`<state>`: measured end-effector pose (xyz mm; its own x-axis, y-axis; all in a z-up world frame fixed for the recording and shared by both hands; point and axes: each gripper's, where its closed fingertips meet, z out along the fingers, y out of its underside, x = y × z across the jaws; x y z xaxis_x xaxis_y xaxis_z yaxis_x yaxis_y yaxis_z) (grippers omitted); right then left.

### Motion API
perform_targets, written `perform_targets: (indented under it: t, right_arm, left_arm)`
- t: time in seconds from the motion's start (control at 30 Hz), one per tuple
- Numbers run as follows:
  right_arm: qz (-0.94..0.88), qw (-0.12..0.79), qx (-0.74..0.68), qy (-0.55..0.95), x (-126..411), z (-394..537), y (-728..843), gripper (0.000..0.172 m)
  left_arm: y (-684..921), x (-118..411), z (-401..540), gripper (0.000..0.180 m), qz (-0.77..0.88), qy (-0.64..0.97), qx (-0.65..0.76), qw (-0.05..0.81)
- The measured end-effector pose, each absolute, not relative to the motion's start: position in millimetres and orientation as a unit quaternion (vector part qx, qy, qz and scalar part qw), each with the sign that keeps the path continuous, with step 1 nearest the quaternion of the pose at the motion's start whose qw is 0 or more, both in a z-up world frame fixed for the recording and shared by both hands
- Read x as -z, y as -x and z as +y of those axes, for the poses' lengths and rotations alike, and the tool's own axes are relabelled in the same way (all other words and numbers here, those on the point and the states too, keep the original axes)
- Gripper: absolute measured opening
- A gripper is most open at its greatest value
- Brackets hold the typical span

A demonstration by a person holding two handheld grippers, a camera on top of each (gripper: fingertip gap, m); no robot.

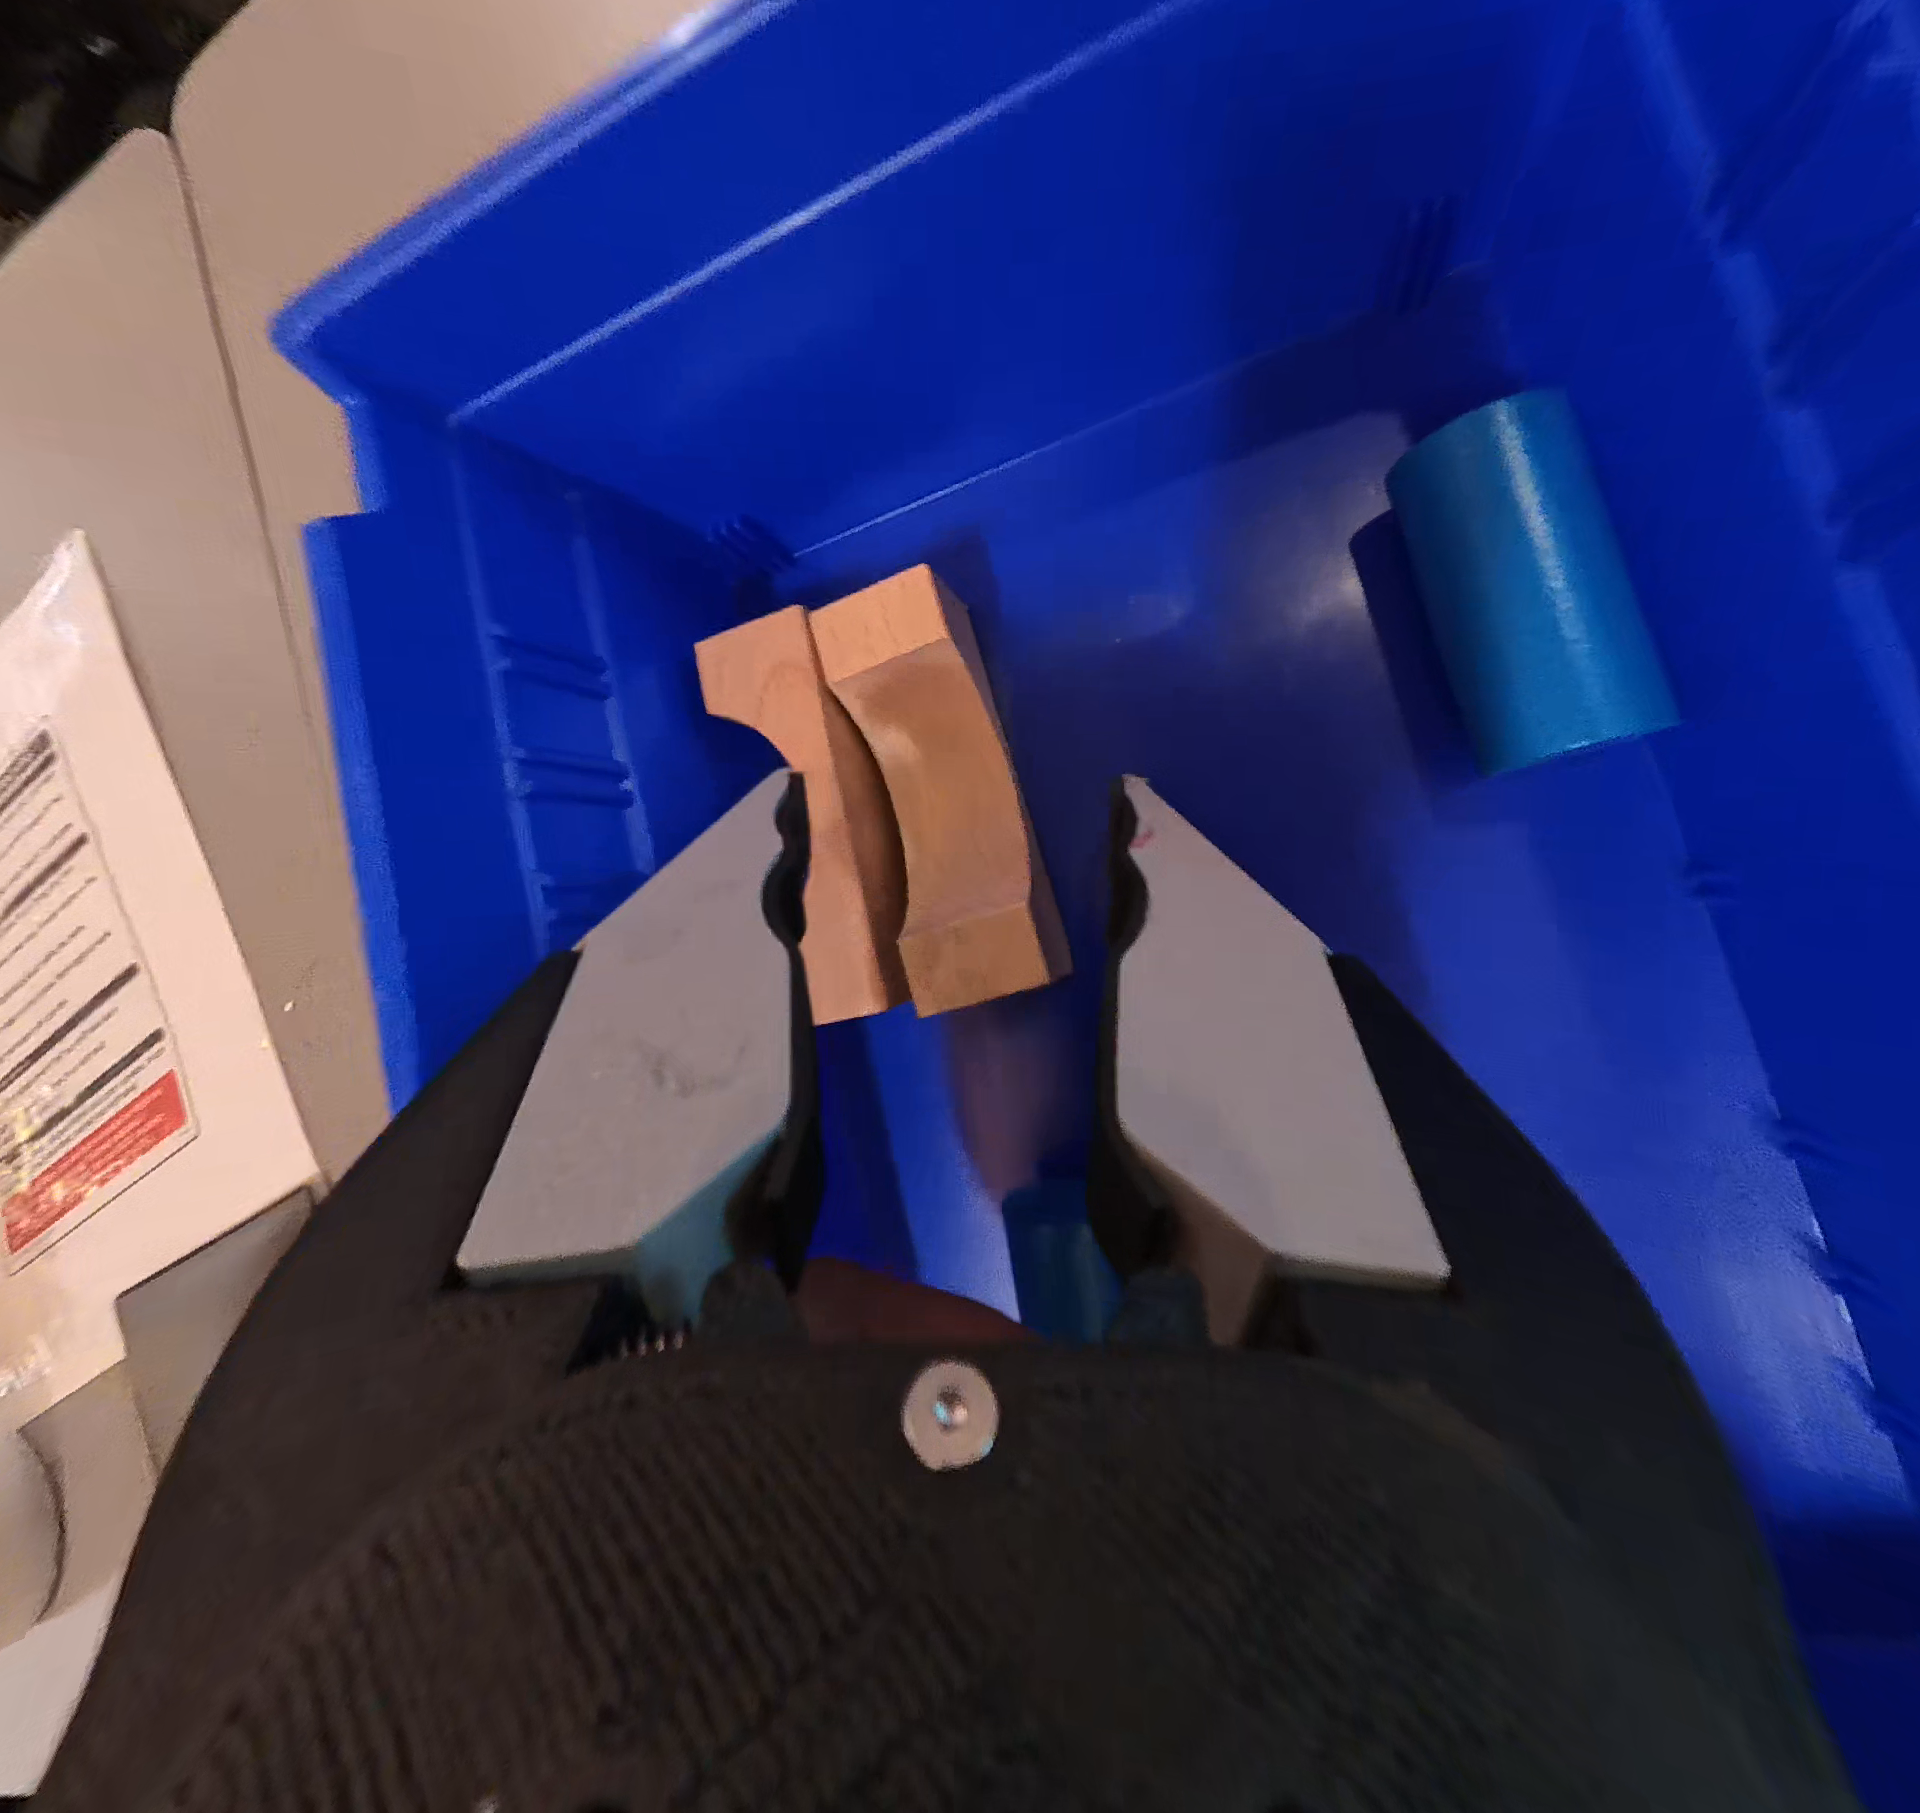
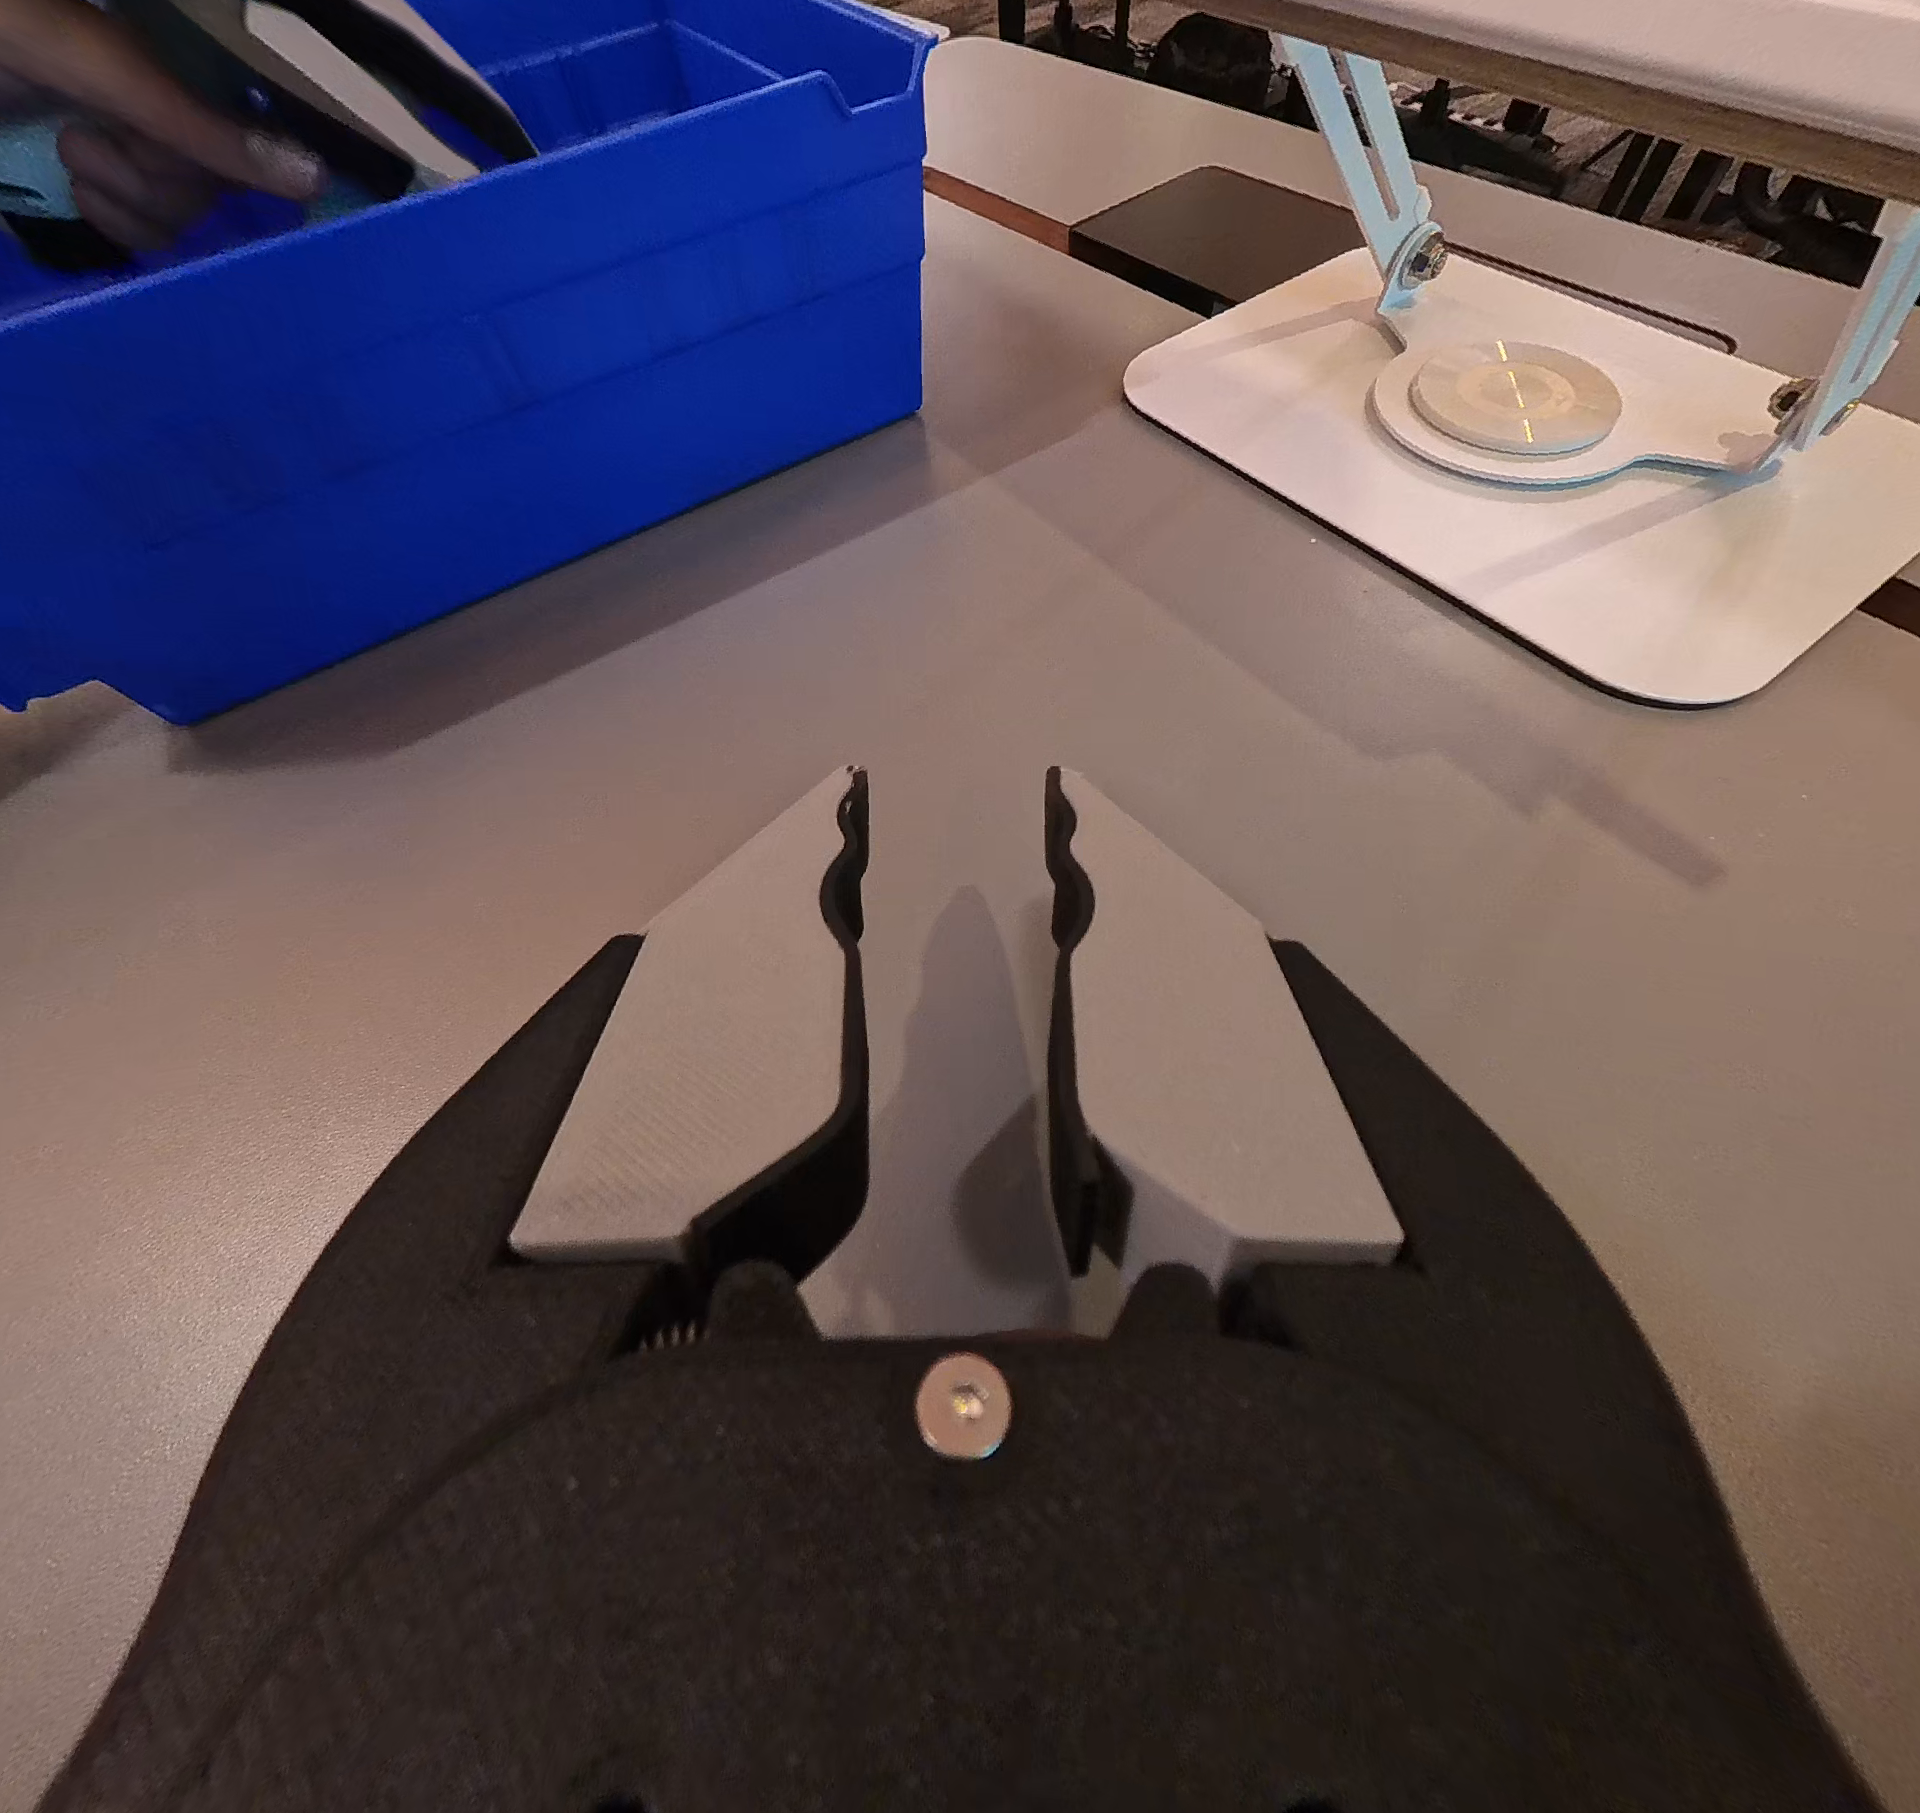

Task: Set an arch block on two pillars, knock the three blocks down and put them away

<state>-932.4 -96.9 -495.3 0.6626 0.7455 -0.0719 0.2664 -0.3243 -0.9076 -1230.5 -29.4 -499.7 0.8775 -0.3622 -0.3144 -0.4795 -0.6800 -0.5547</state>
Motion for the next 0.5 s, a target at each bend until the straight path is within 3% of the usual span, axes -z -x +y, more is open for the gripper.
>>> perform_targets:
  t: [0.37,0.5]
  right_arm:
    - [-0.325,0.482,-0.250,0.774,495,-97,932,0.031]
    - [-0.326,0.482,-0.249,0.774,495,-97,932,0.031]
  left_arm:
    - [1239,502,-27,0.054,0.220,0.915,-0.099,0.324]
    - [1242,509,-34,0.044,0.236,0.917,-0.112,0.300]
